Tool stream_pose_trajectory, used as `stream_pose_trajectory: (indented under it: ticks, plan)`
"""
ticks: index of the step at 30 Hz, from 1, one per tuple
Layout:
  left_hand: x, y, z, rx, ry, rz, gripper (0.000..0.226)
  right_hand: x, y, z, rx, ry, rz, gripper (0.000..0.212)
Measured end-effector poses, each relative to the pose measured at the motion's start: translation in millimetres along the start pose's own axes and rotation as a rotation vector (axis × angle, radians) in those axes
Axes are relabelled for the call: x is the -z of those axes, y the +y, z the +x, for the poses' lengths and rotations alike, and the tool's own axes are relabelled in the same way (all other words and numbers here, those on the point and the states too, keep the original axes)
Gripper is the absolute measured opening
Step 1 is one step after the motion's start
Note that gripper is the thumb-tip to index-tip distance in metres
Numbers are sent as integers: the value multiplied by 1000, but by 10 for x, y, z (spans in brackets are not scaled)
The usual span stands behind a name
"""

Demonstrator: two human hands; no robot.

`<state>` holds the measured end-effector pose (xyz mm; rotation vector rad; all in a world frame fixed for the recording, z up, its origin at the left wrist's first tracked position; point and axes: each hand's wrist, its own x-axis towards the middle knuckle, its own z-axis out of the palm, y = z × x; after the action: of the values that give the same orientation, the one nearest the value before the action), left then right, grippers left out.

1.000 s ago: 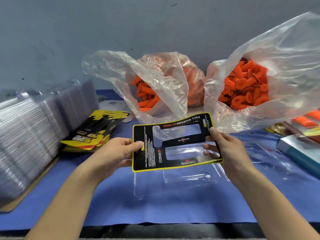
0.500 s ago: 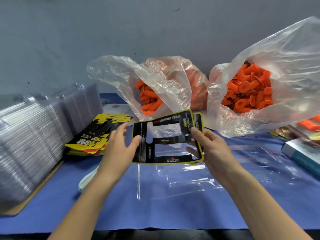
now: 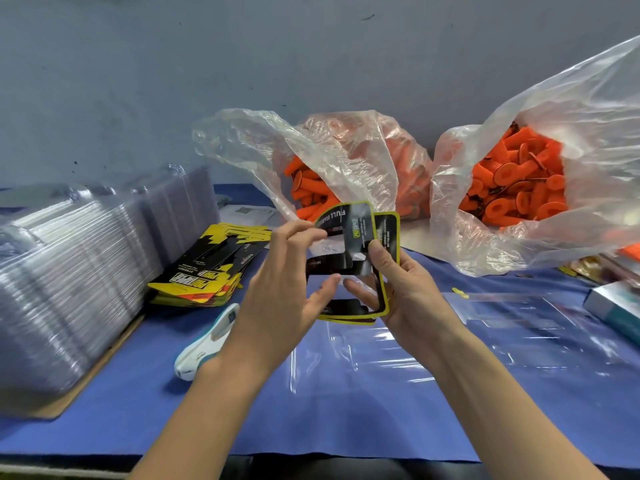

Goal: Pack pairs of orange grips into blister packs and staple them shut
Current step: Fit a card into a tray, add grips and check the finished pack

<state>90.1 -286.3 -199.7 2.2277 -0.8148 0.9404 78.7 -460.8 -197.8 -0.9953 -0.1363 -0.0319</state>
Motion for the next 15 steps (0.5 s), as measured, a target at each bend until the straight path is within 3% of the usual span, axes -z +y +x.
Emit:
stream_pose_trajectory:
  ticks: [3, 5, 9, 15]
  plan:
    - [-32, -50, -24, -128, 16, 178, 32, 32, 36, 11, -12, -18, -24, 48]
    - [-36, -86, -34, -82, 5, 141, 29, 65, 61, 28, -26, -12, -28, 49]
    - [38, -158, -7, 159, 56, -142, 21, 151, 69, 67, -23, 72, 4, 49]
    - [207, -274, 103, 404, 351, -627, 11, 319, 40, 118, -5, 216, 1, 36]
